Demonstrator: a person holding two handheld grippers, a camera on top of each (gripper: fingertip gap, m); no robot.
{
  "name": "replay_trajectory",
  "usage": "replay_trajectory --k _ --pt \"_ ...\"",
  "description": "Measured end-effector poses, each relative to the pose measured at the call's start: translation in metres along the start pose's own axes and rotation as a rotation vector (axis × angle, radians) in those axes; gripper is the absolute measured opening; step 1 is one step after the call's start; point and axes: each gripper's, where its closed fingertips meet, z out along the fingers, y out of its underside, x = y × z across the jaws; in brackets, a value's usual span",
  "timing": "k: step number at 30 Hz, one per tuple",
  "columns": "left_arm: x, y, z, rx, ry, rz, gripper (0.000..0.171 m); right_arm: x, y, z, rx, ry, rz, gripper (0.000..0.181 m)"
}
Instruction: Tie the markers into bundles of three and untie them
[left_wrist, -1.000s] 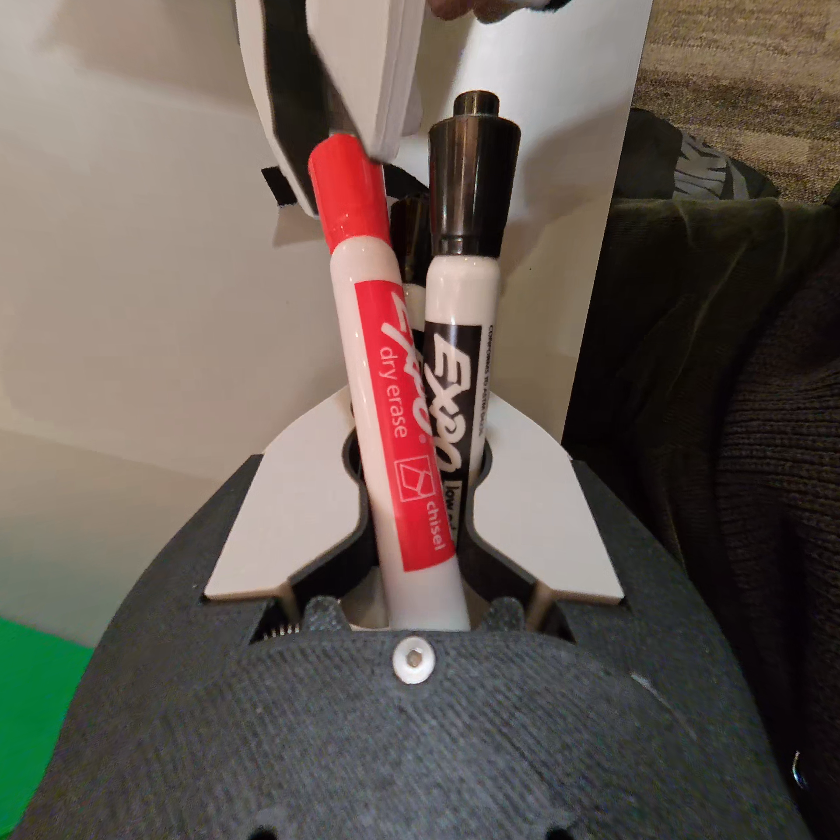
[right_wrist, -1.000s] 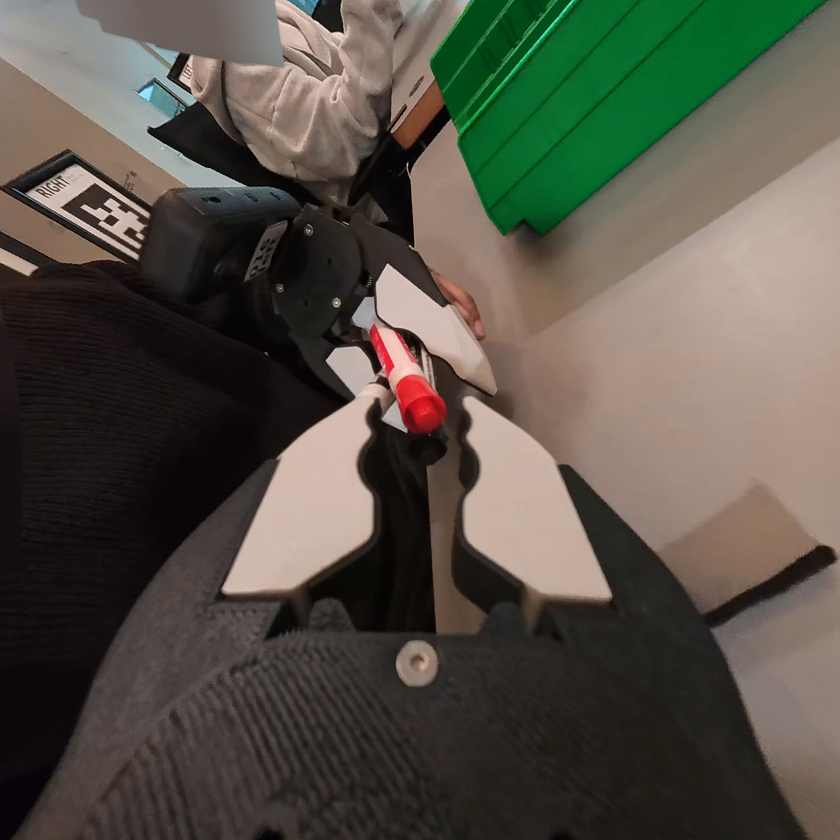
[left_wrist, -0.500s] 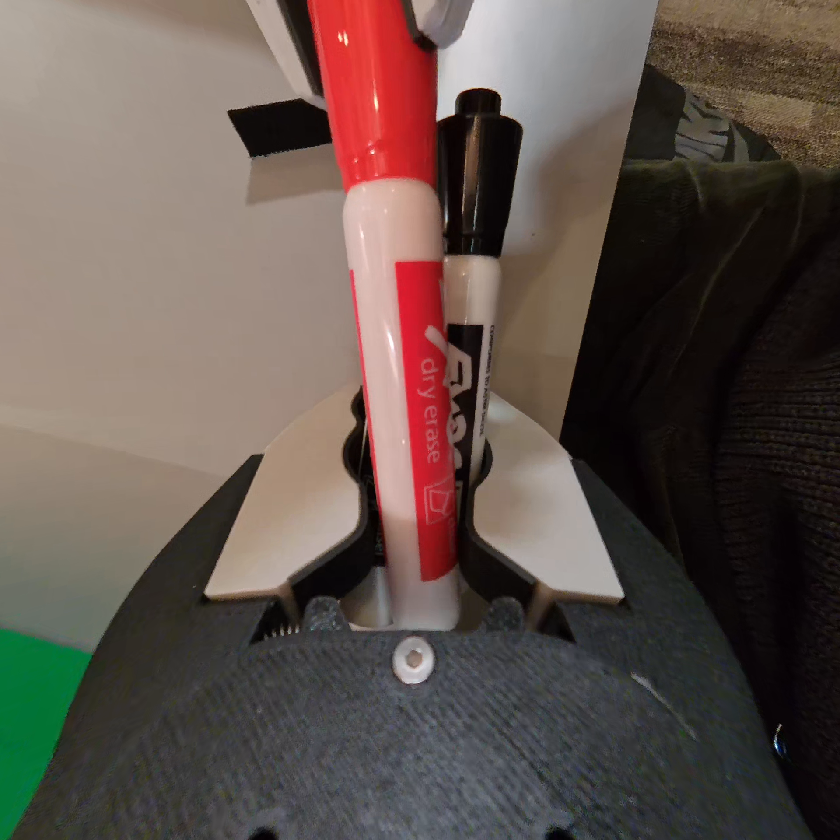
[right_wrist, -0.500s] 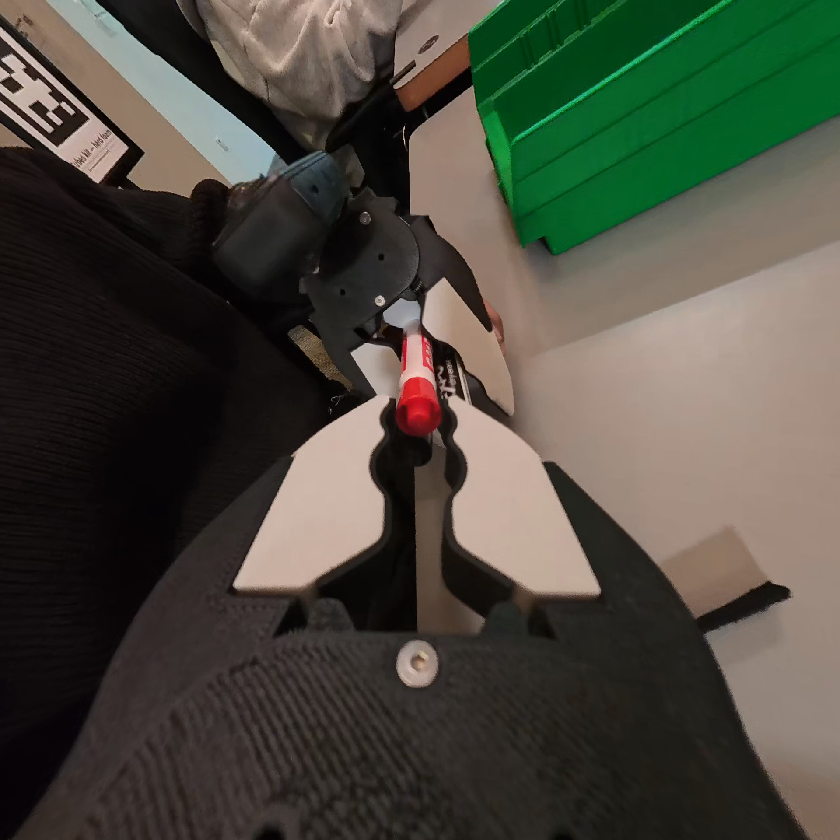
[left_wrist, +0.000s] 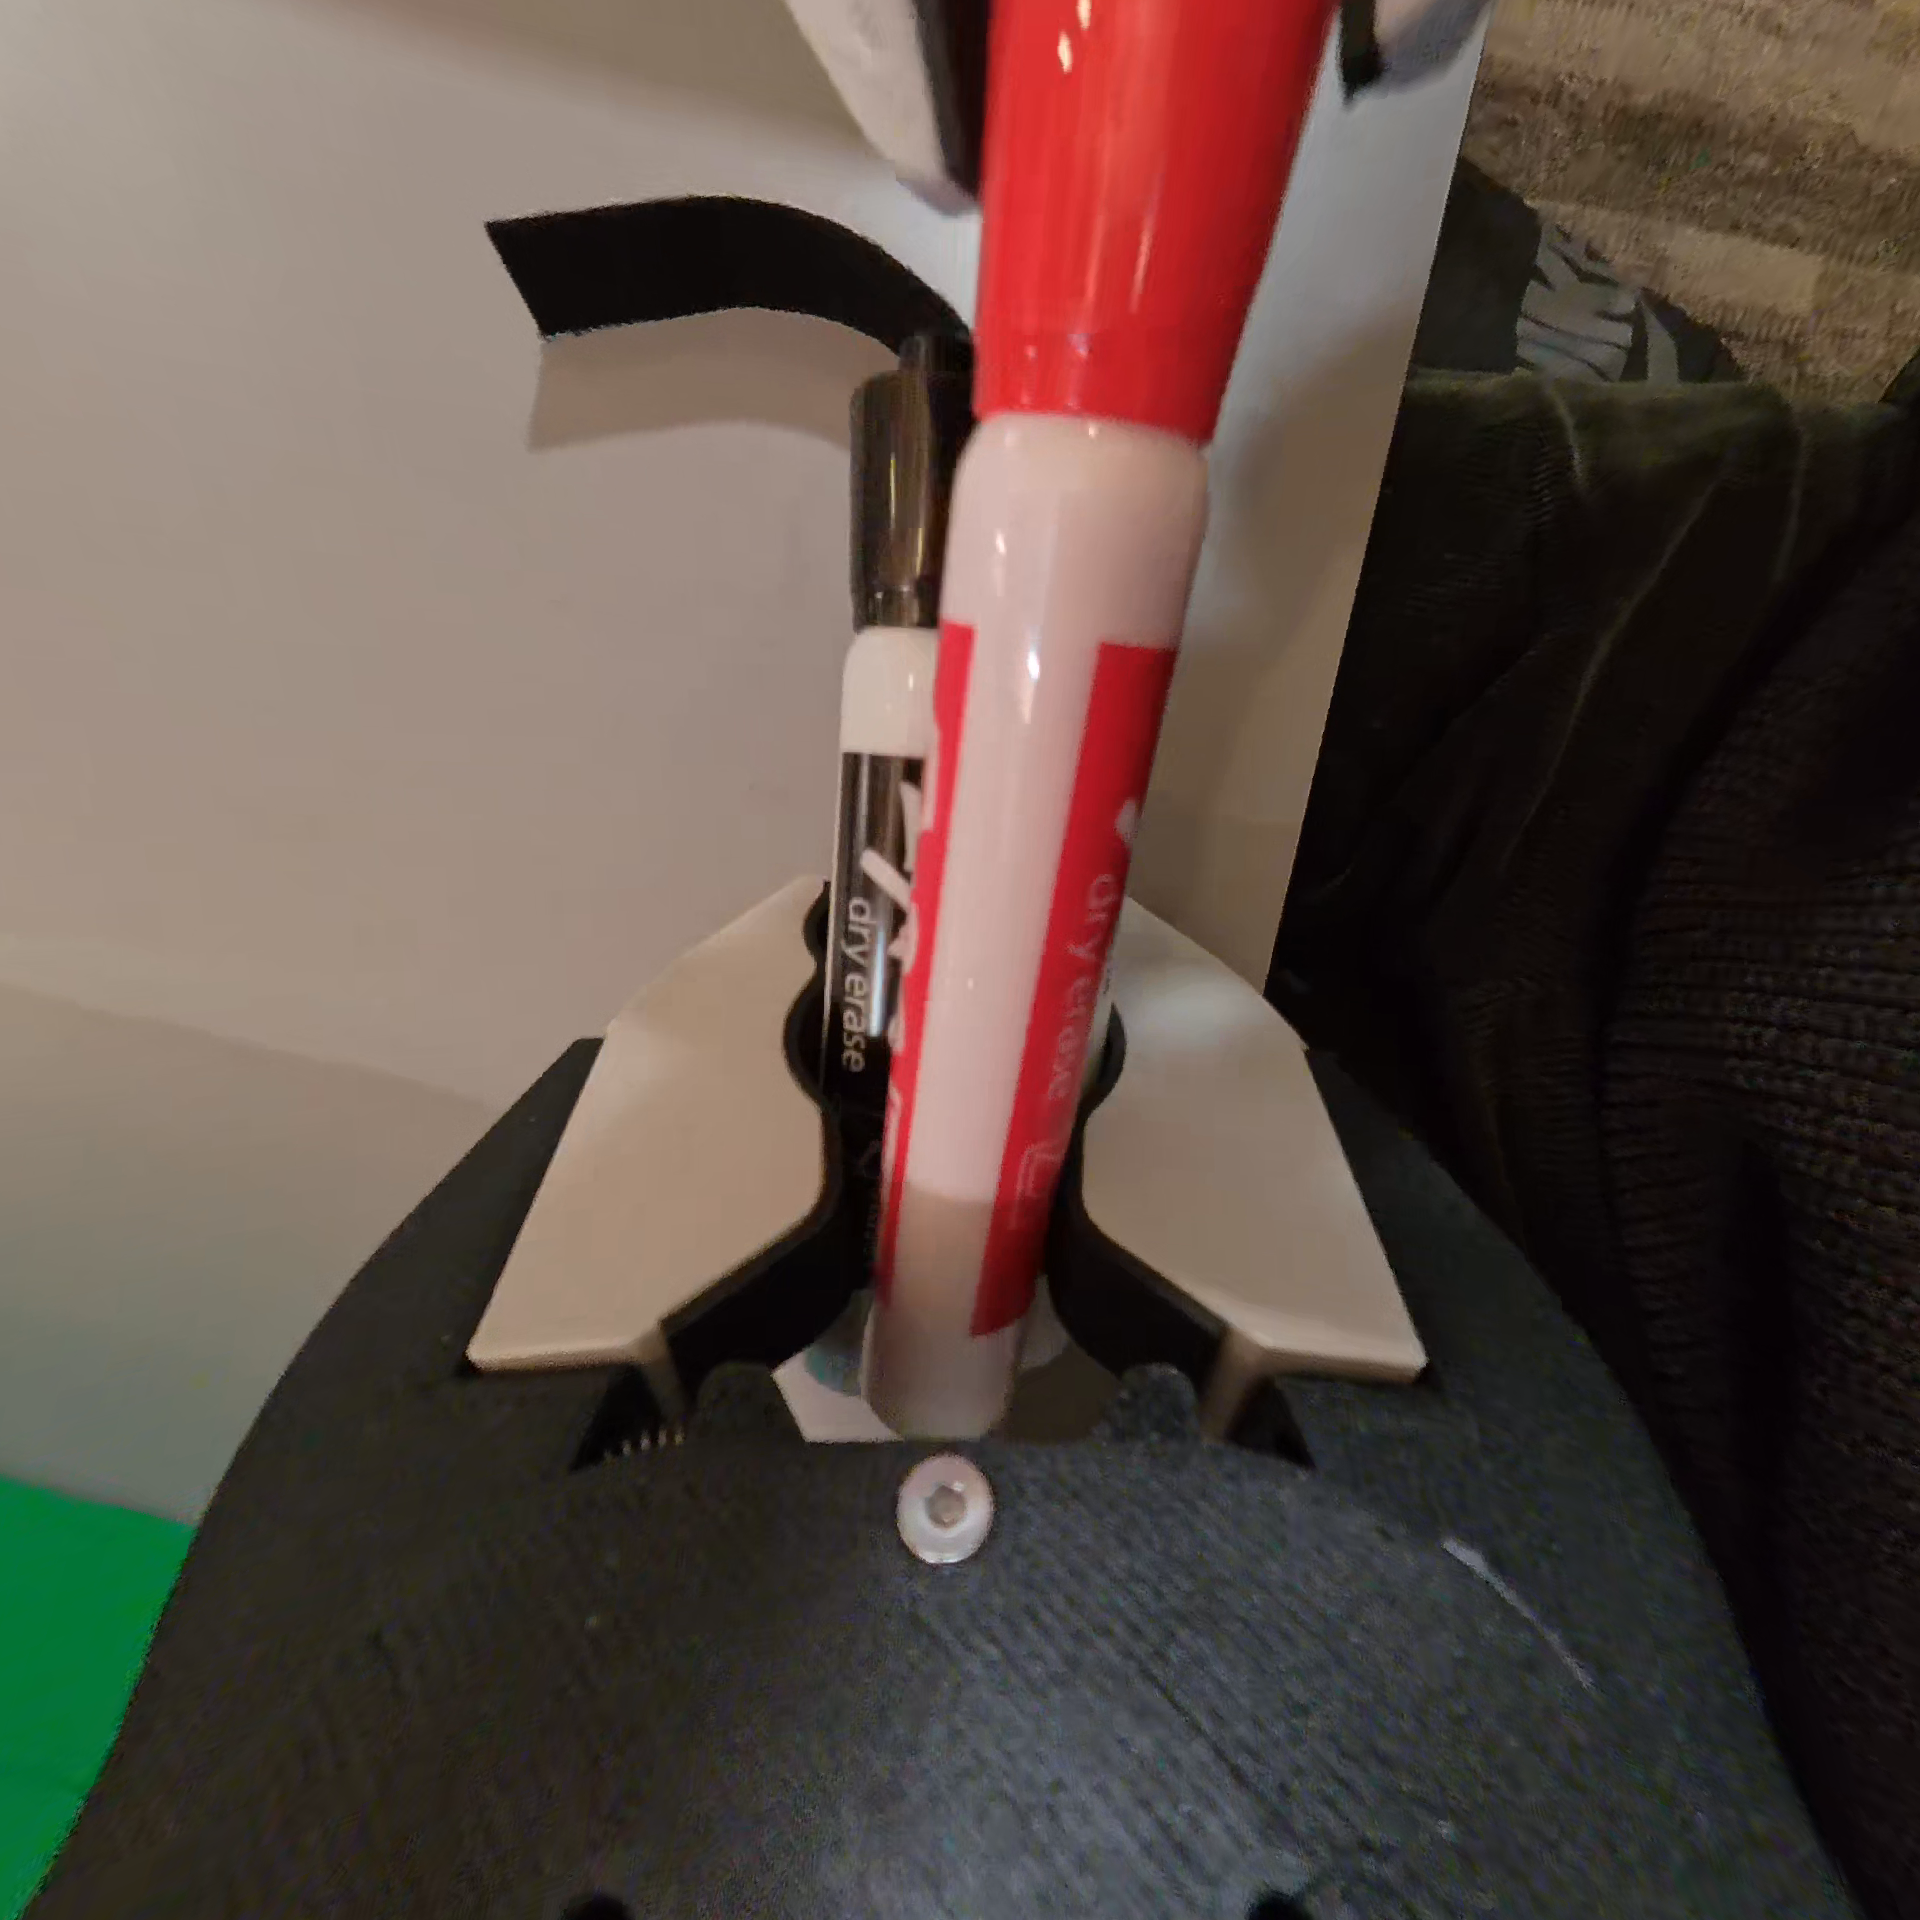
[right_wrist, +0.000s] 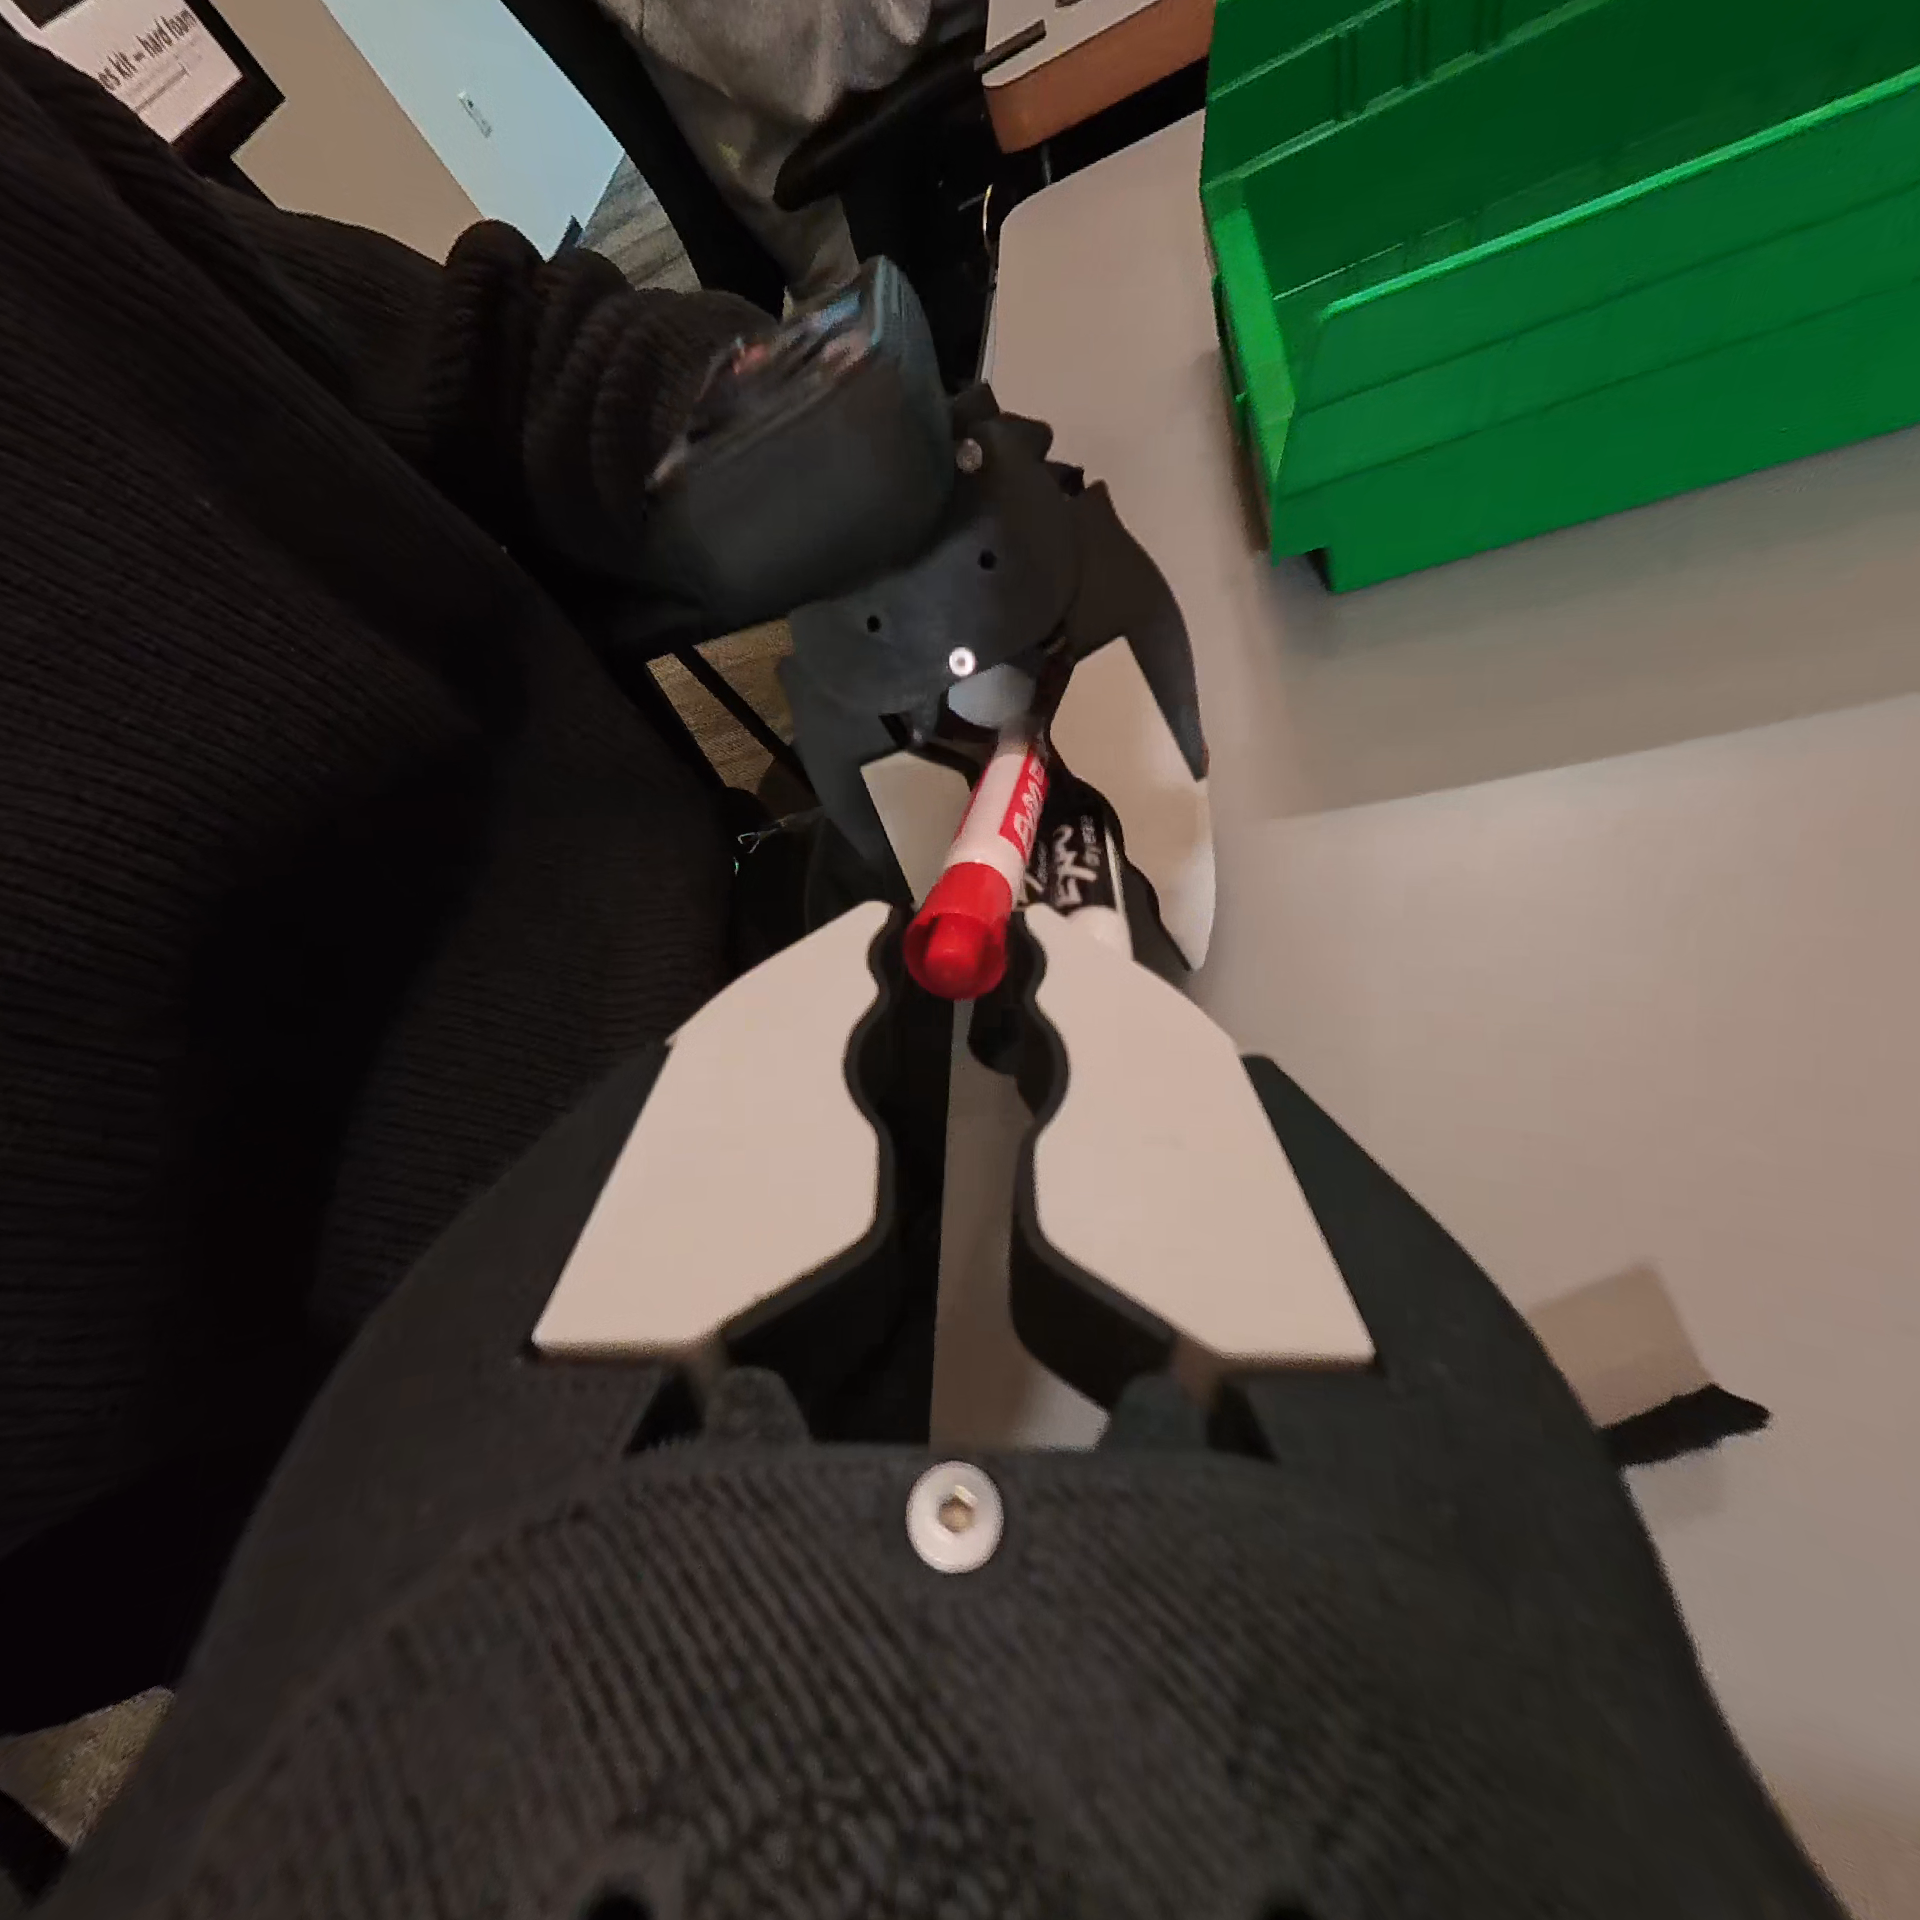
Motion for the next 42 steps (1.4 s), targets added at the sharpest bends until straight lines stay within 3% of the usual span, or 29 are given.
replay_trajectory --k 13,16,27,32,36,39,42 --pt "-0.001 0.000 0.000 -0.005 -0.009 0.006 0.045 0.003 0.003 0.007 -0.032 0.037 -0.005 0.020" --pt "-0.001 0.000 -0.001 -0.004 -0.007 0.000 0.045 0.006 0.002 0.007 -0.023 0.048 0.010 0.028" --pt "-0.010 0.012 -0.001 -0.078 -0.045 -0.014 0.046 0.023 -0.001 -0.020 0.036 0.164 0.043 0.036" --pt "-0.018 0.019 -0.007 -0.116 -0.069 -0.042 0.046 0.059 0.026 -0.044 0.003 0.430 0.111 0.057" --pt "-0.021 0.025 -0.008 -0.141 -0.072 -0.055 0.046 0.084 0.065 -0.061 -0.081 0.649 0.182 0.072" --pt "-0.021 0.027 -0.008 -0.146 -0.059 -0.067 0.046 0.087 0.088 -0.054 -0.122 0.656 0.256 0.084" --pt "-0.021 0.029 -0.008 -0.153 -0.052 -0.070 0.046 0.085 0.090 -0.041 -0.126 0.625 0.265 0.097"
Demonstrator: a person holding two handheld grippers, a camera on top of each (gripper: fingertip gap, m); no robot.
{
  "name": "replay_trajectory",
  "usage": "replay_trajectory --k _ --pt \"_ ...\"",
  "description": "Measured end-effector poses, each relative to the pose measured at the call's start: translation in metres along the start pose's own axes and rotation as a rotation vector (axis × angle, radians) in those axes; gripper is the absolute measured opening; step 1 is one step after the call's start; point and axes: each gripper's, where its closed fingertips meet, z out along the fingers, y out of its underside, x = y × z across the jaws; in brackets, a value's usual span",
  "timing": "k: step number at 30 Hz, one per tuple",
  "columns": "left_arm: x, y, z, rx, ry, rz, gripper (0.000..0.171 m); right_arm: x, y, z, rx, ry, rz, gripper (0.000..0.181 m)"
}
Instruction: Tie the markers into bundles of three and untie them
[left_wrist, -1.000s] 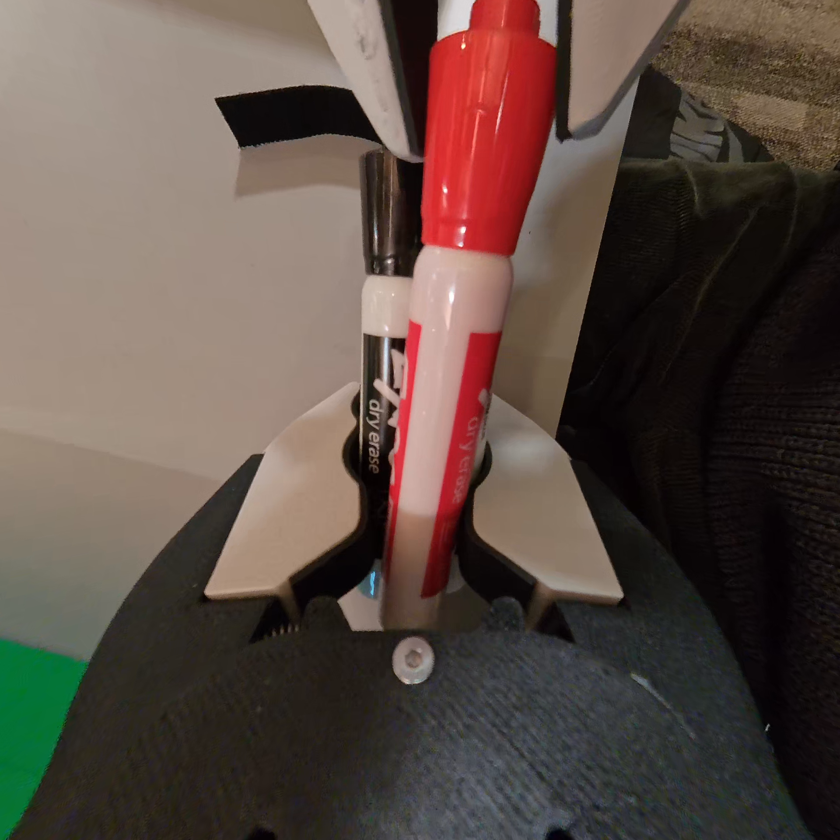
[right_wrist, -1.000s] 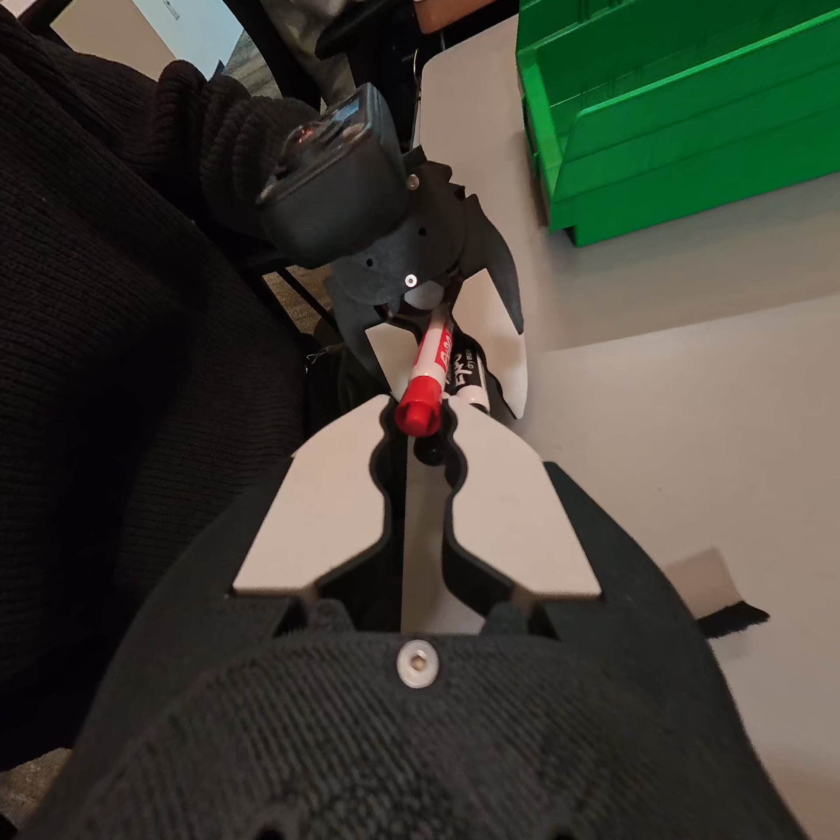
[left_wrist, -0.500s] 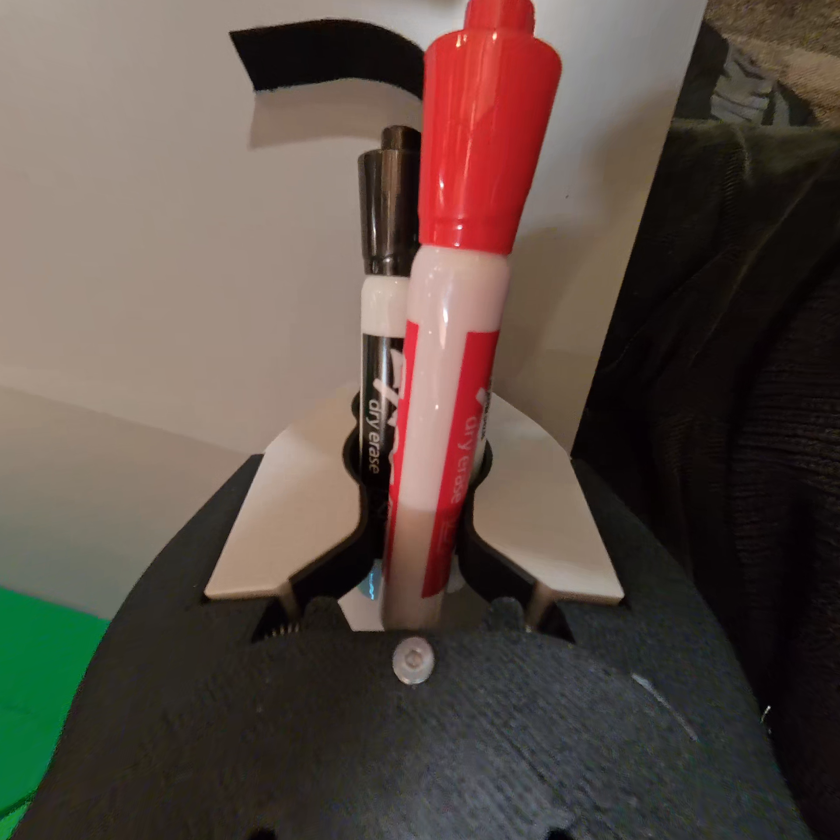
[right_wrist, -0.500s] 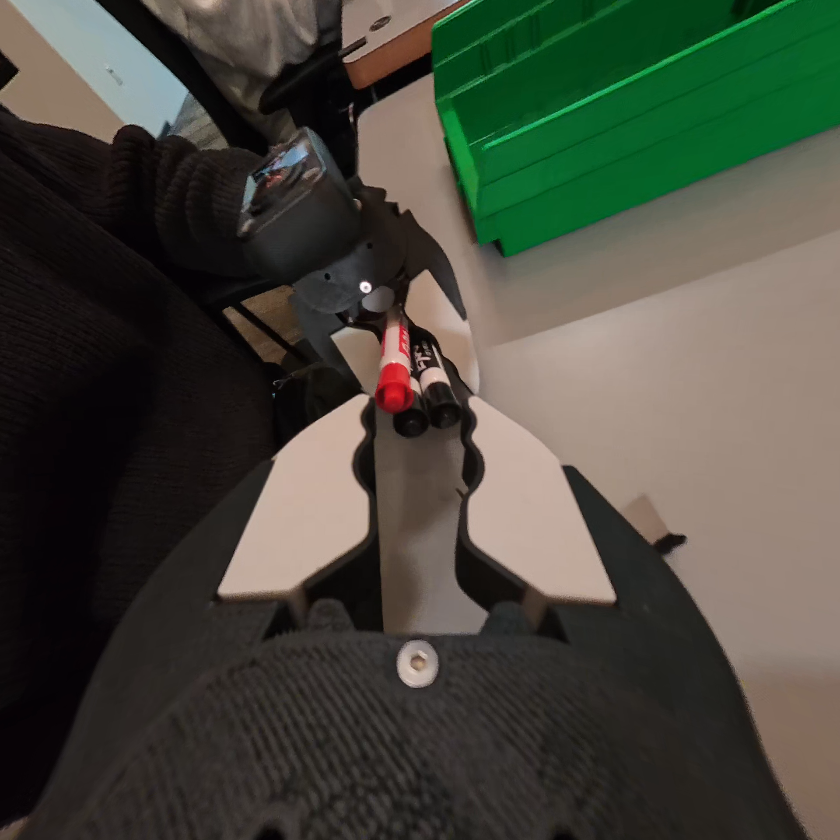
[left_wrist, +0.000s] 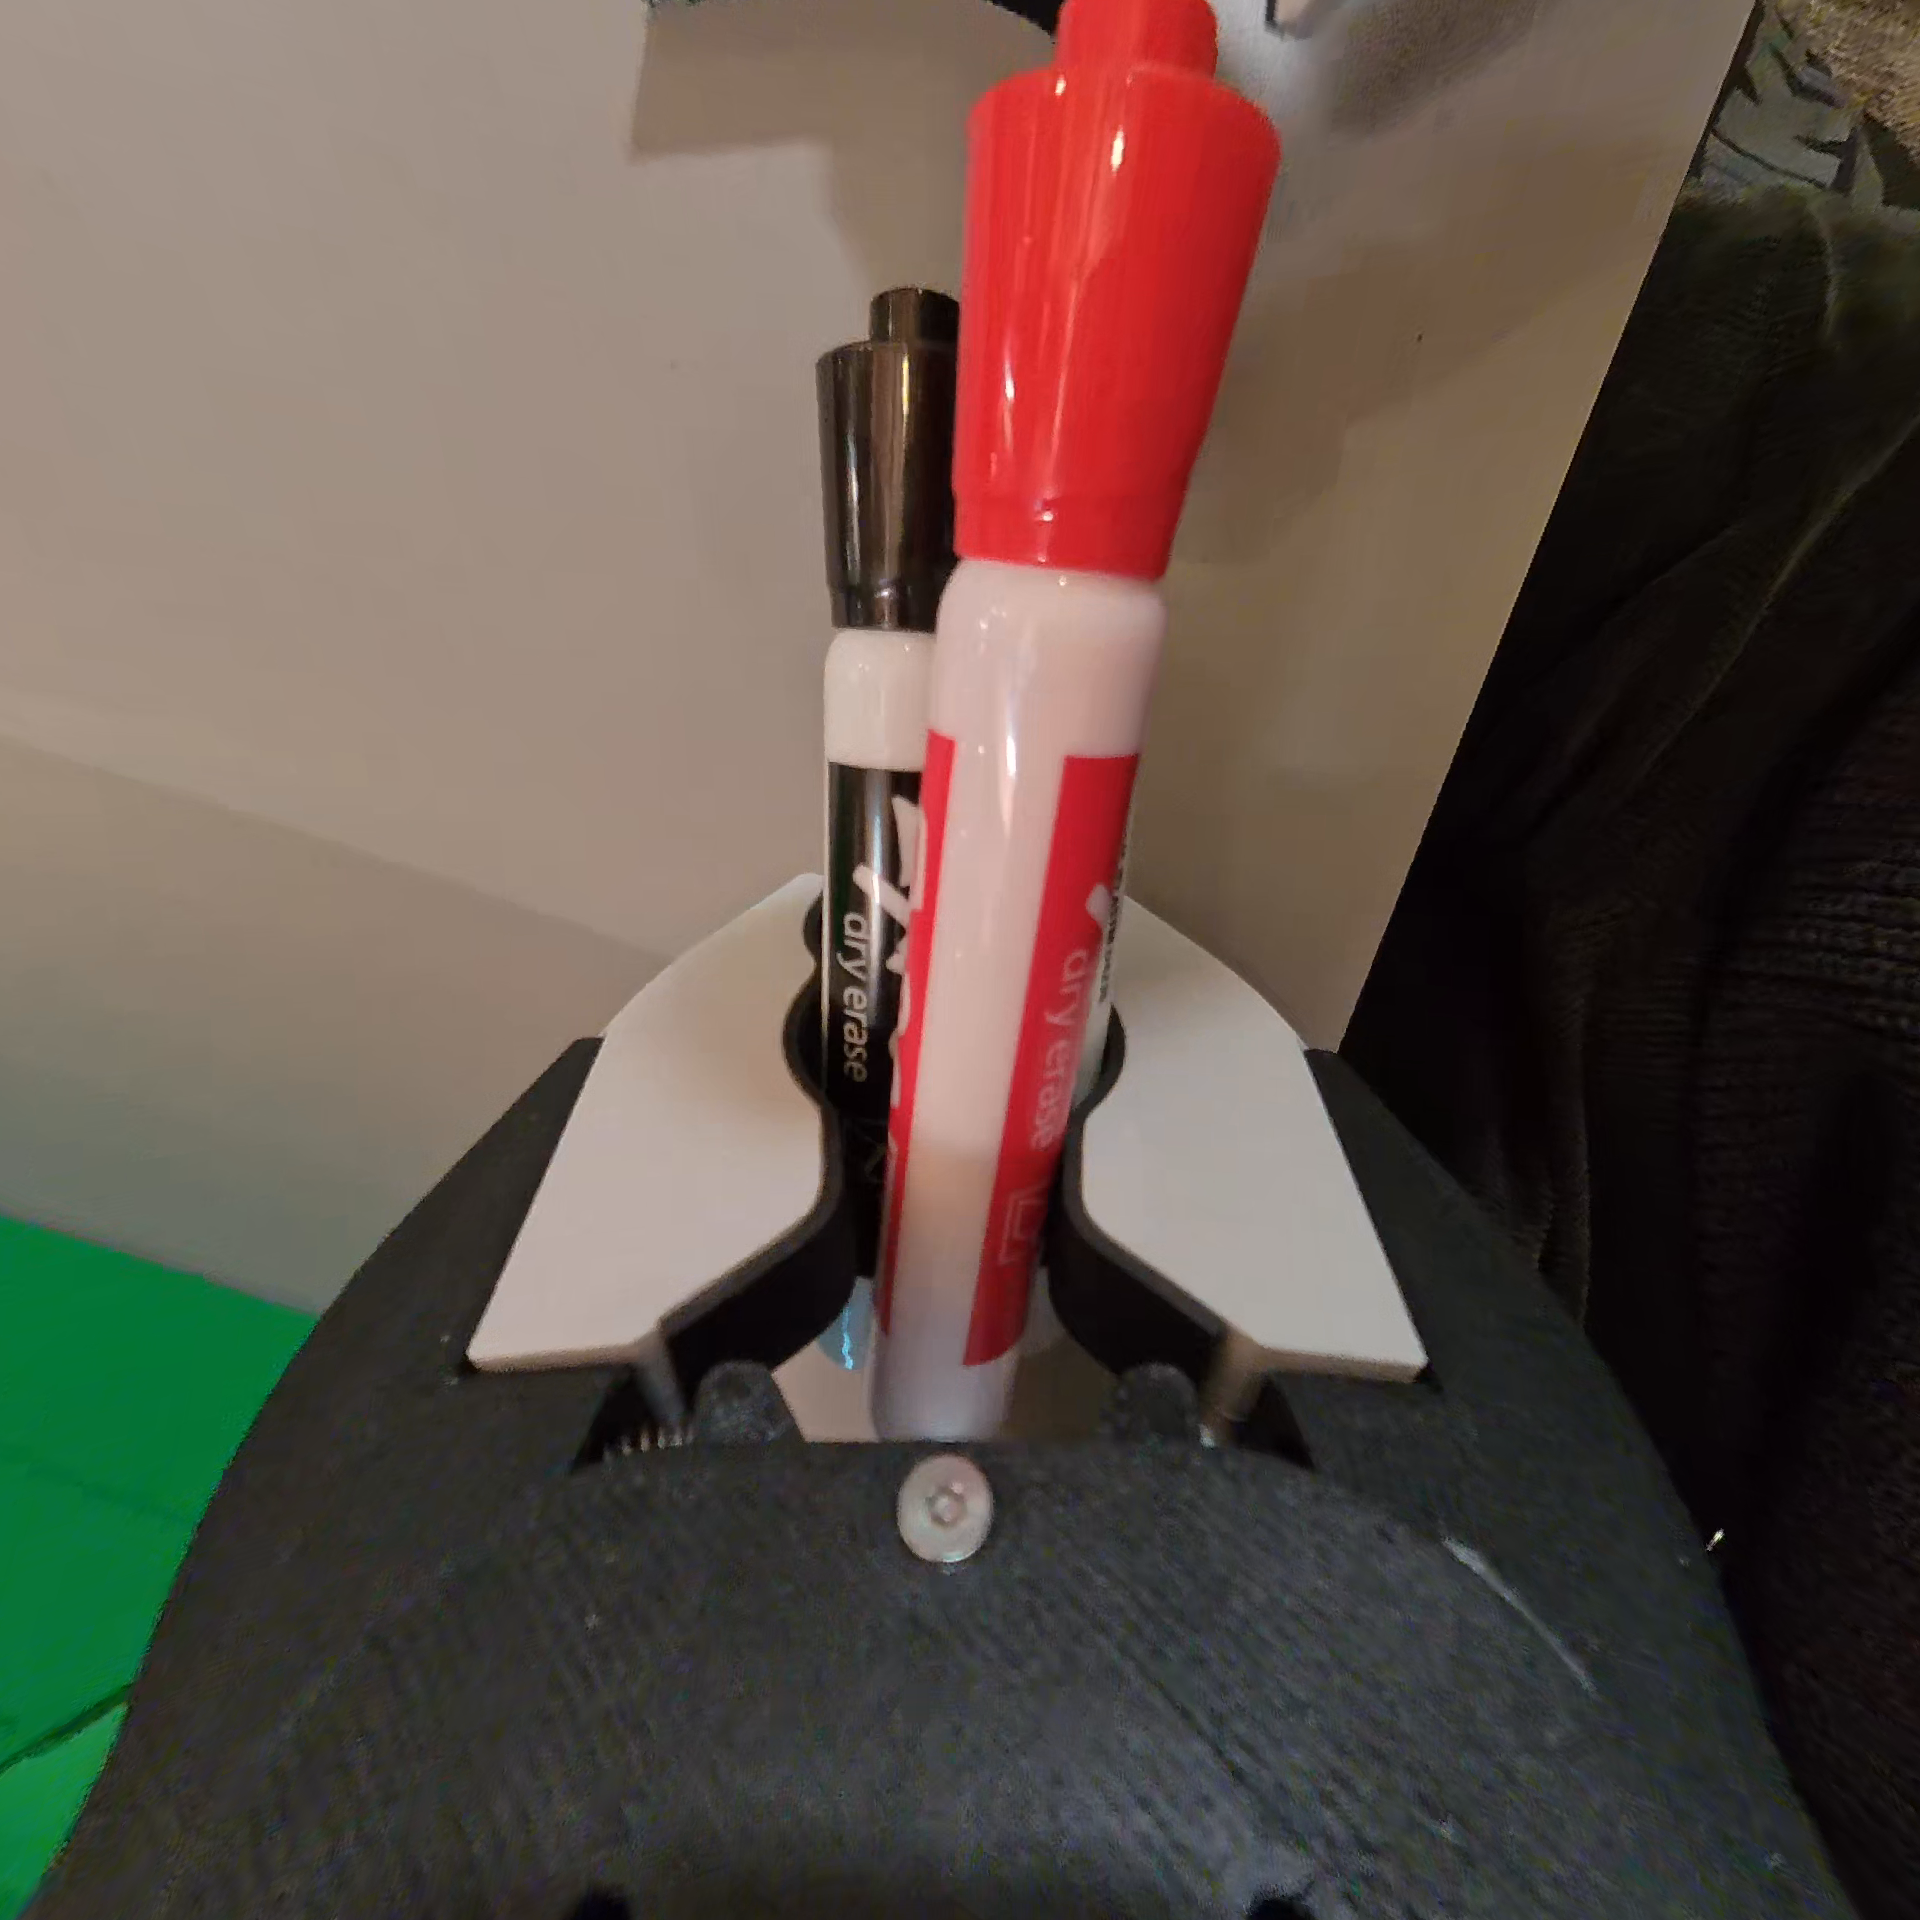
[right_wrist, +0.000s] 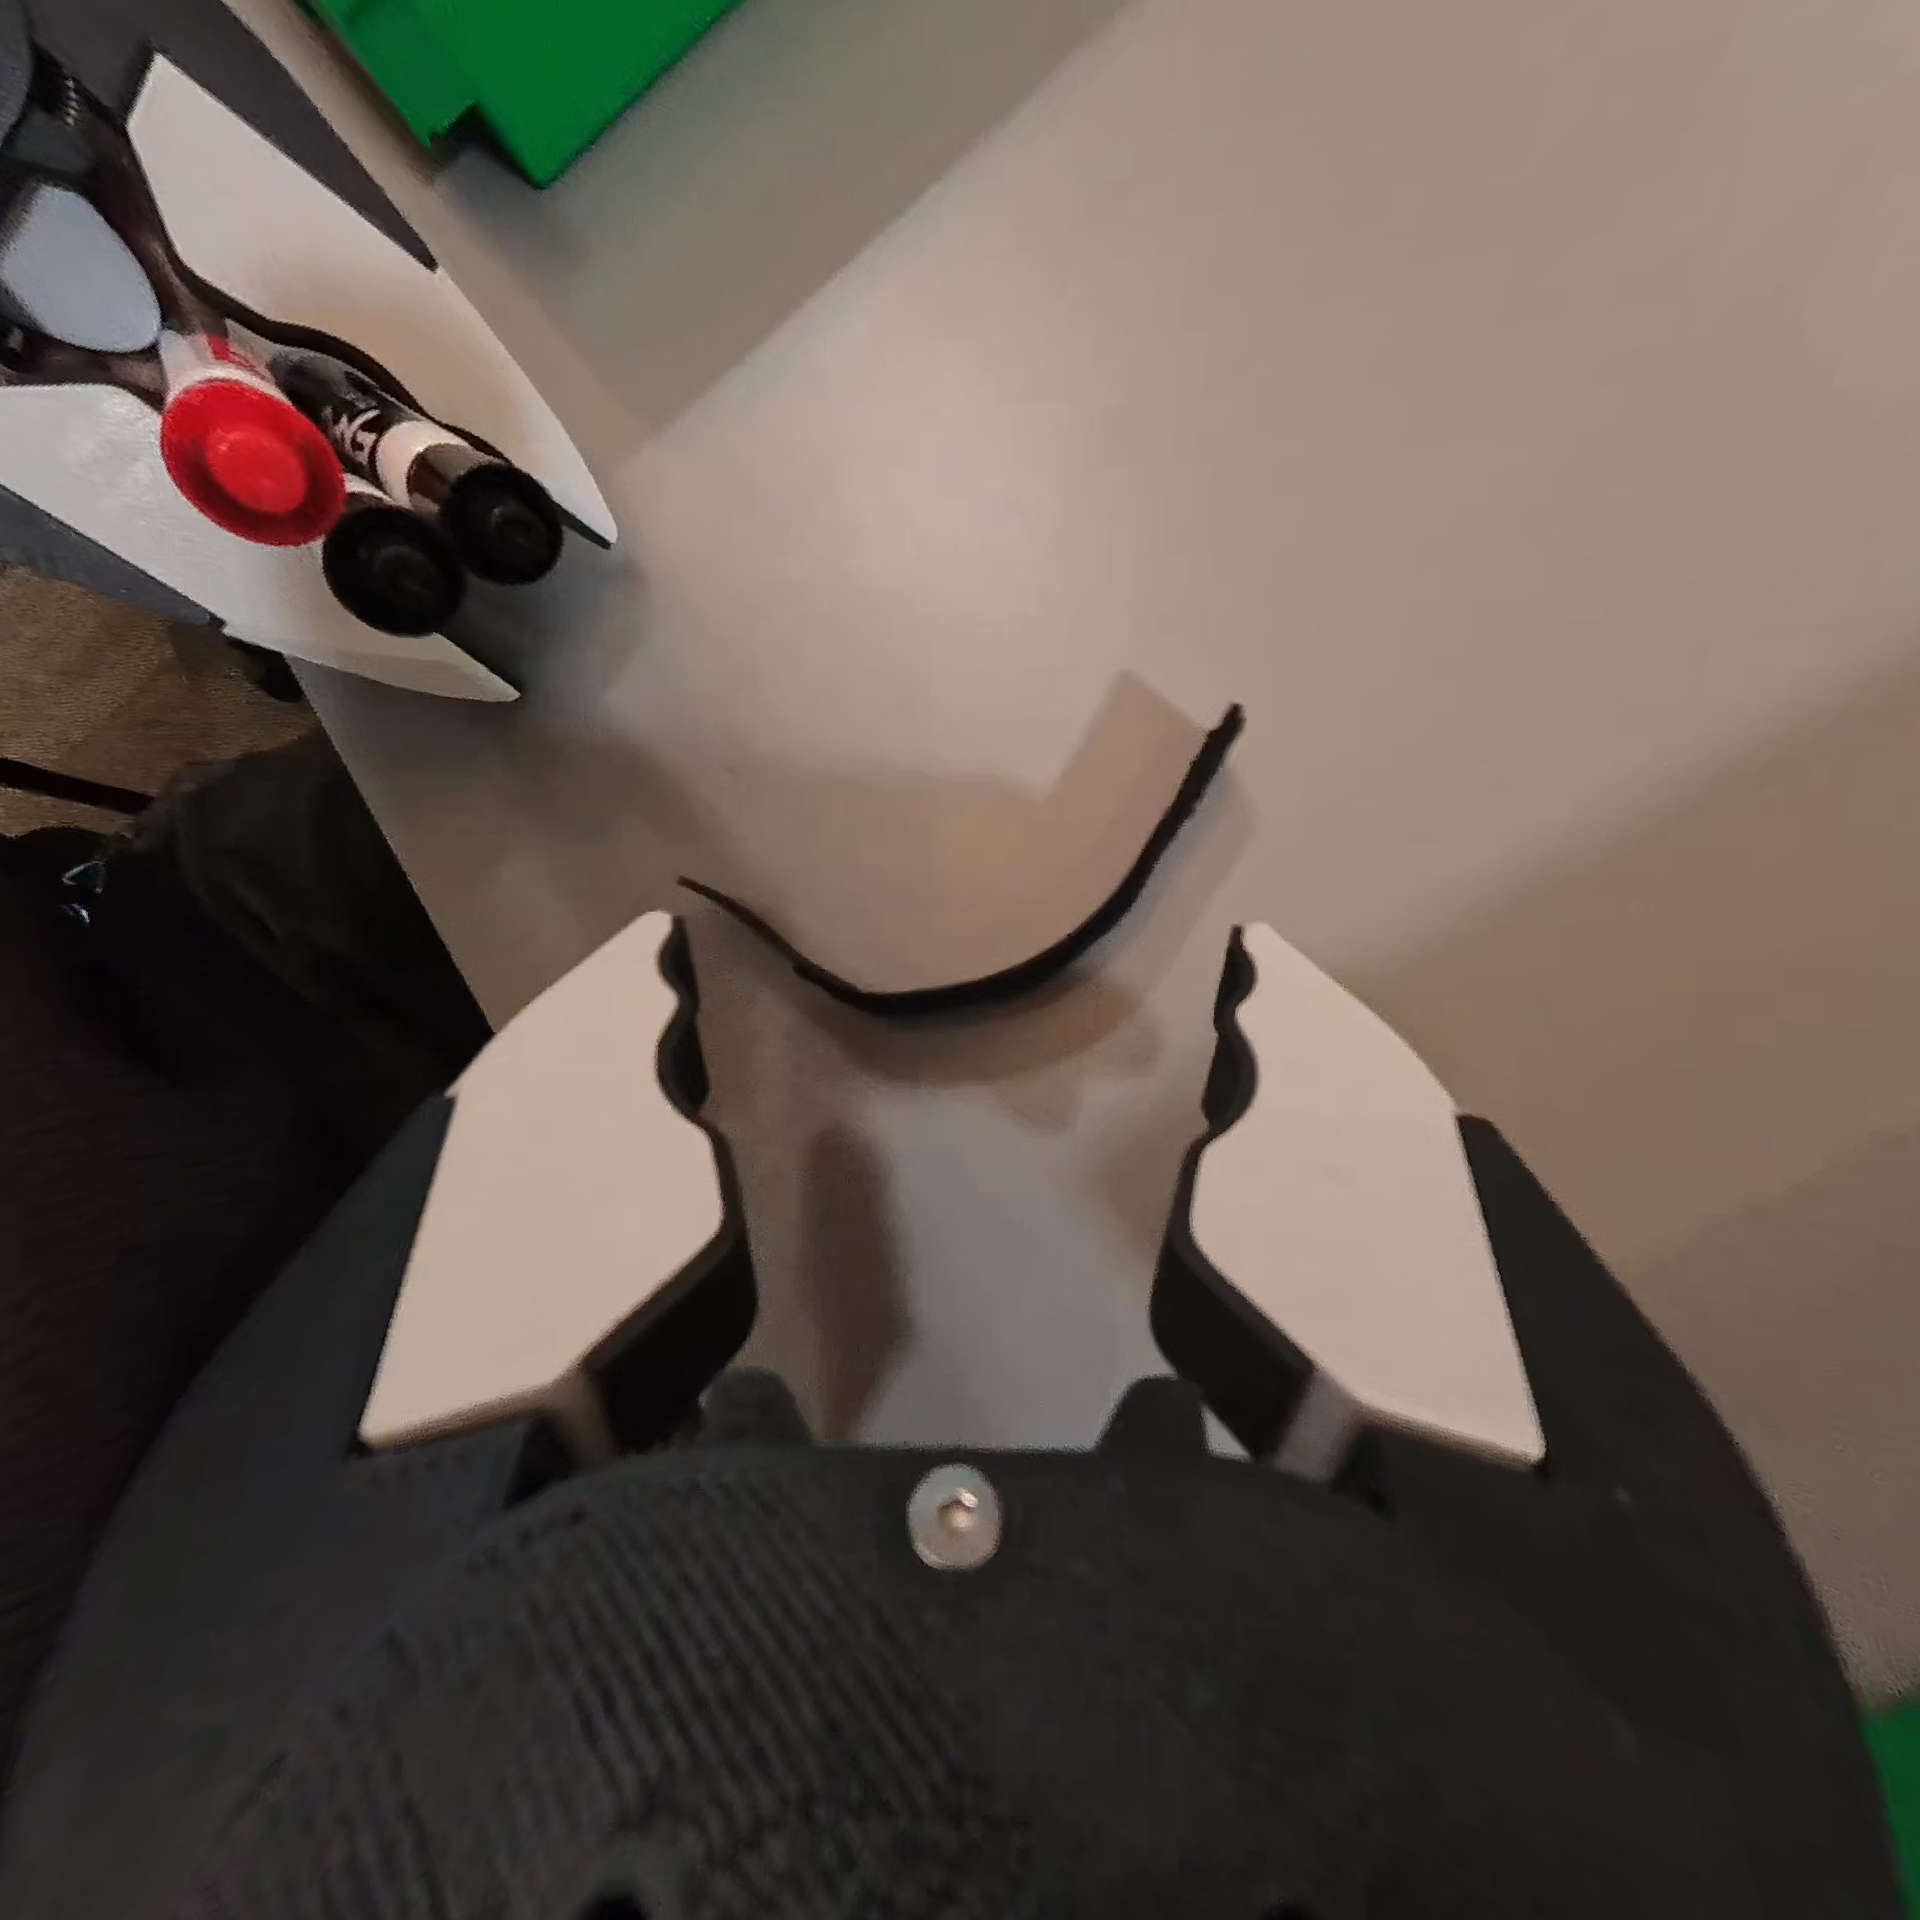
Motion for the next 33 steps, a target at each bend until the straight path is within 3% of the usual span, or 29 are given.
replay_trajectory --k 5,9,15,20,25,33 --pt "0.001 0.001 0.000 0.006 0.015 -0.001 0.046 0.004 0.017 0.019 -0.150 0.103 -0.251 0.117" --pt "0.003 -0.004 -0.001 0.032 0.023 0.002 0.046 0.003 0.015 0.029 -0.162 0.099 -0.393 0.115" --pt "0.004 -0.003 0.000 0.023 0.028 0.000 0.046 0.001 0.007 0.043 -0.138 0.001 -0.356 0.110" --pt "0.005 -0.002 0.001 0.018 0.031 0.000 0.046 0.005 0.003 0.039 -0.081 -0.008 -0.338 0.068" --pt "0.006 -0.001 0.002 0.015 0.040 -0.003 0.045 0.001 0.008 0.034 -0.062 -0.039 -0.334 0.060" --pt "0.000 -0.001 0.000 0.026 0.045 -0.048 0.045 -0.043 -0.027 0.017 0.220 -0.370 -0.131 0.051"
